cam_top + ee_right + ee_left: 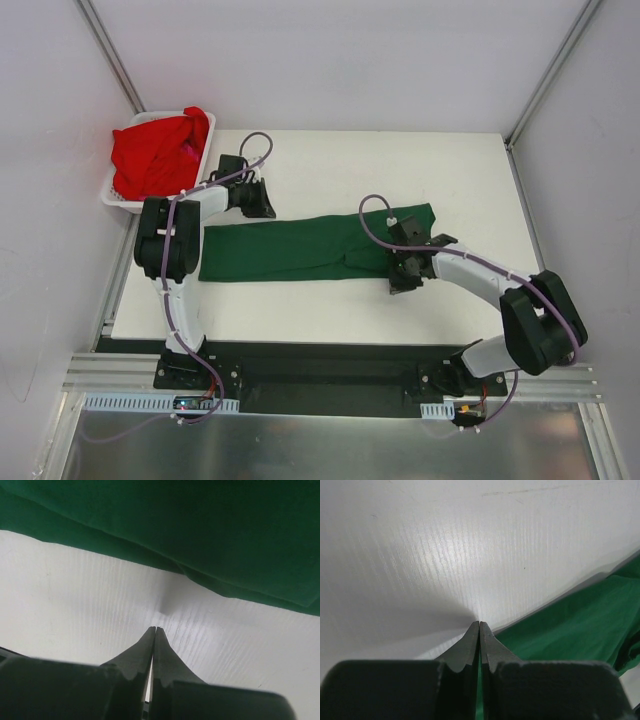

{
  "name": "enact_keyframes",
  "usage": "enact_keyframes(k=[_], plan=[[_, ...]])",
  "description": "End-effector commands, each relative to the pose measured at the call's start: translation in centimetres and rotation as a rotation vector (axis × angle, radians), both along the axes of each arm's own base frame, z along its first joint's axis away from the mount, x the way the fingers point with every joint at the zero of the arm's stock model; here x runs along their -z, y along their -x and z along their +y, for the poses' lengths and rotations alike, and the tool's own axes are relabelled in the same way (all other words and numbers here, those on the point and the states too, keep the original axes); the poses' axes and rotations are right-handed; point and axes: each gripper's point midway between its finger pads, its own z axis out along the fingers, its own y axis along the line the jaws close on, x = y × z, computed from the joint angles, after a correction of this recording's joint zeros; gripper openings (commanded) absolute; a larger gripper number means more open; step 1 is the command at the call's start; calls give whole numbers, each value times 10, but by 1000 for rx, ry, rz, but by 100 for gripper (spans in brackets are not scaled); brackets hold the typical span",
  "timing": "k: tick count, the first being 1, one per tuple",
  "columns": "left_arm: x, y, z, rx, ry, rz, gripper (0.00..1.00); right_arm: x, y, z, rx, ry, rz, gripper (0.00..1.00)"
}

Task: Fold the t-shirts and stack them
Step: Fold the tshirt

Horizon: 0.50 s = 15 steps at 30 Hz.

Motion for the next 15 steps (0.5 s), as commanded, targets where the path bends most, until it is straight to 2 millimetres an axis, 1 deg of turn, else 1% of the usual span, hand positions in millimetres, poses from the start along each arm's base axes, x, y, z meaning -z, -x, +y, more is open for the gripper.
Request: enact_keyframes(k=[1, 2, 3, 4, 7, 10, 11, 12, 14, 15], plan=[[-4, 5, -3, -2, 30, 39, 0, -5, -8, 6, 2, 20, -8, 1], [-1, 9, -2, -3, 27, 51, 0, -2, -7, 8, -3, 24, 0, 1], [-3, 10, -2, -5, 27, 49, 0, -1, -8, 9, -5, 24, 0, 1], [-1, 12, 0, -14, 19, 57, 0, 1, -11, 7, 0, 47, -12, 1], [2, 17, 3, -28, 0, 72, 0, 7, -16, 8, 0, 67, -16, 1], [4, 22, 5, -32, -1, 90, 0, 12, -23, 9, 4, 87, -22, 1], [5, 24, 5, -33, -4, 97, 0, 10, -28, 11, 4, 87, -31, 1], [3, 24, 5, -34, -3, 96, 0, 14, -29, 11, 4, 100, -23, 1], [3, 27, 6, -41, -5, 103, 0, 12, -38, 12, 7, 110, -40, 1], [3, 29, 6, -43, -6, 108, 0, 14, -40, 11, 9, 126, -39, 1]])
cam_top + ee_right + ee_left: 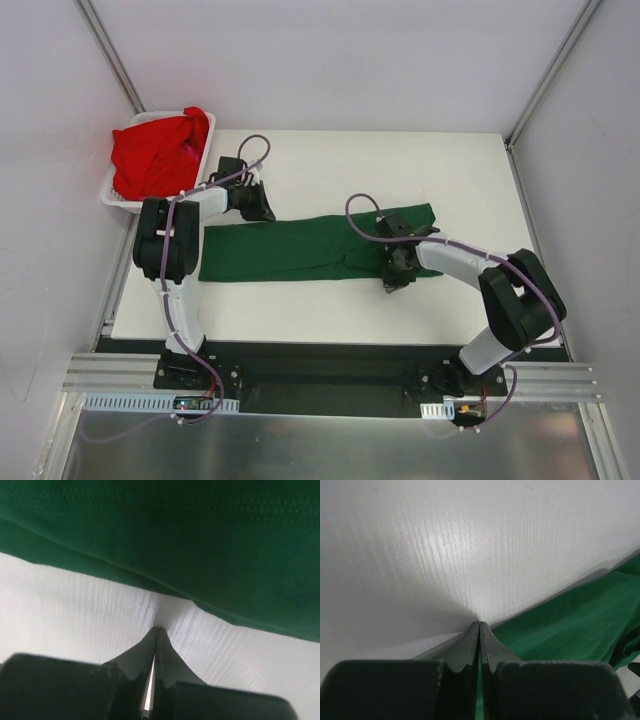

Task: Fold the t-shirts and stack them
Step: Fold the tshirt

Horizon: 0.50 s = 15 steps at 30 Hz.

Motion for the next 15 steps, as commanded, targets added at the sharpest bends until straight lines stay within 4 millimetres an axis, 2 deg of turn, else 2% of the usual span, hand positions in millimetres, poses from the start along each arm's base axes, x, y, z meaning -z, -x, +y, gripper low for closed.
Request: enact_keyframes(k=[1, 9, 15], plan=[[-2, 20, 6, -21, -15, 57, 0, -2, -34, 4, 23, 41, -94, 1], [-2, 46, 16, -61, -50, 101, 0, 3, -54, 9, 30, 92, -89, 1], [-4, 67, 16, -76, -41, 139, 0, 6, -68, 12, 29, 126, -84, 1]])
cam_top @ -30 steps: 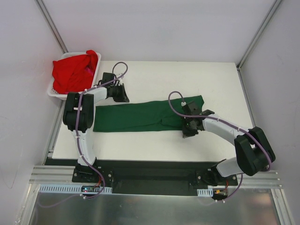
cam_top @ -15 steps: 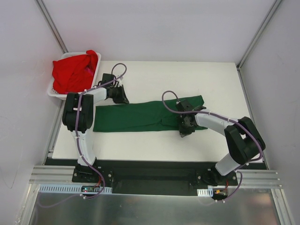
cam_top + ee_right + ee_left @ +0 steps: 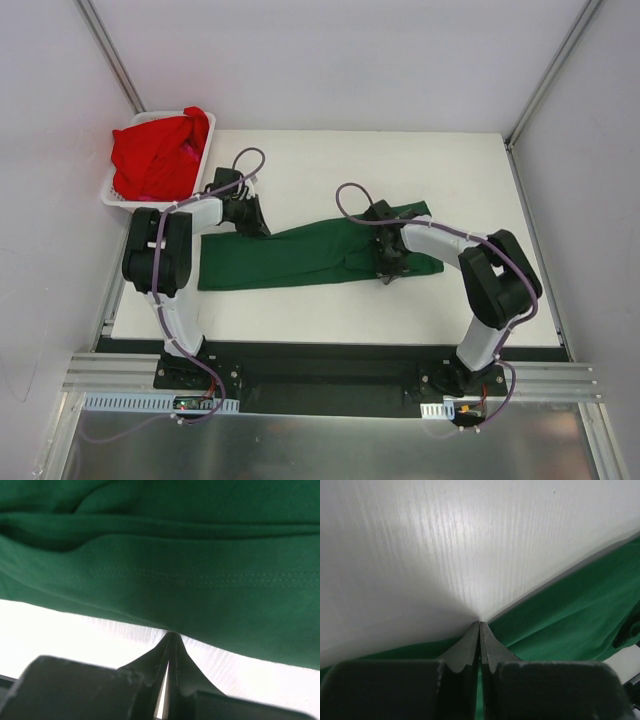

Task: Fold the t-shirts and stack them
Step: Fold the tshirt

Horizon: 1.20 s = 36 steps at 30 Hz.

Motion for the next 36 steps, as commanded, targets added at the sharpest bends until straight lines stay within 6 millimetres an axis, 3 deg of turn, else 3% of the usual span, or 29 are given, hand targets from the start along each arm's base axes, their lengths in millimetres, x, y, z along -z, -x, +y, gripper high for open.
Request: enact_keyframes(k=[1, 14, 23, 36], plan=[[-6, 23, 7, -37, -20, 55, 0, 6, -43, 7, 15, 33, -118, 1], [-24, 53, 6, -25, -10, 46, 0, -1, -85, 21, 12, -28, -119, 1], [-30, 68, 2, -8, 0, 46, 0, -8, -121, 15, 36, -96, -157, 1], [-23, 91, -8, 35, 12, 92, 0, -19, -160, 27, -36, -189, -162, 1]])
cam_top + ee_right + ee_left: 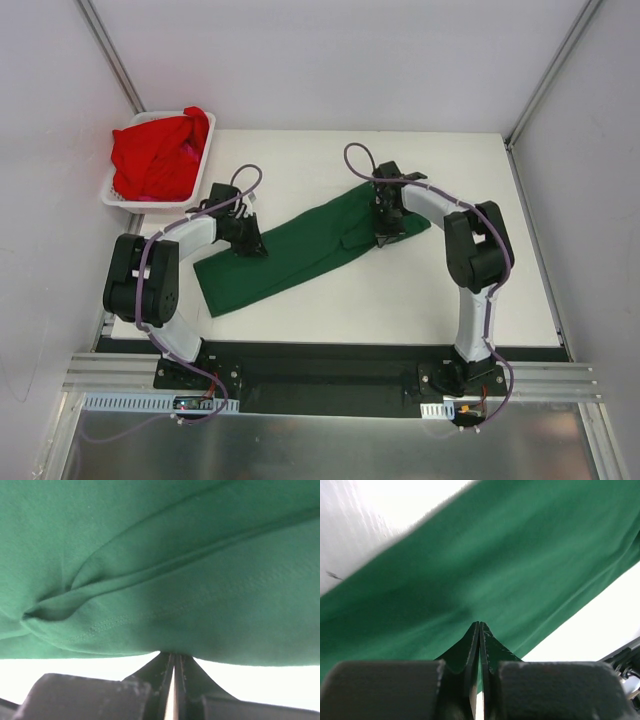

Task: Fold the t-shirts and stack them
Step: Fold the tshirt

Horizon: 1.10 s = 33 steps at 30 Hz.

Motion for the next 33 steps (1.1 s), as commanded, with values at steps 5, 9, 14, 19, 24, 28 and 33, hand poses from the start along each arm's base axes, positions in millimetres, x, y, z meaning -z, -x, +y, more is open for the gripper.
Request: enact_keyframes(k=[5, 9, 14, 19, 24, 28, 33], plan=[[-2, 19, -16, 40, 10, 31, 0, -17, -67, 20, -48, -106, -175, 1], [2, 24, -26, 72, -14, 33, 0, -19, -70, 21, -54, -115, -181, 1], [7, 30, -40, 114, -39, 44, 0, -14, -69, 24, -58, -129, -164, 1], [7, 34, -50, 142, -83, 19, 0, -14, -69, 25, -61, -136, -160, 1], [-32, 12, -44, 127, -129, -155, 0, -12, -68, 25, -61, -141, -153, 1], [-45, -11, -18, 92, -240, -239, 0, -12, -66, 27, -64, -149, -152, 1], [-44, -39, 14, 26, -315, -250, 0, -14, -66, 27, -64, -154, -155, 1]])
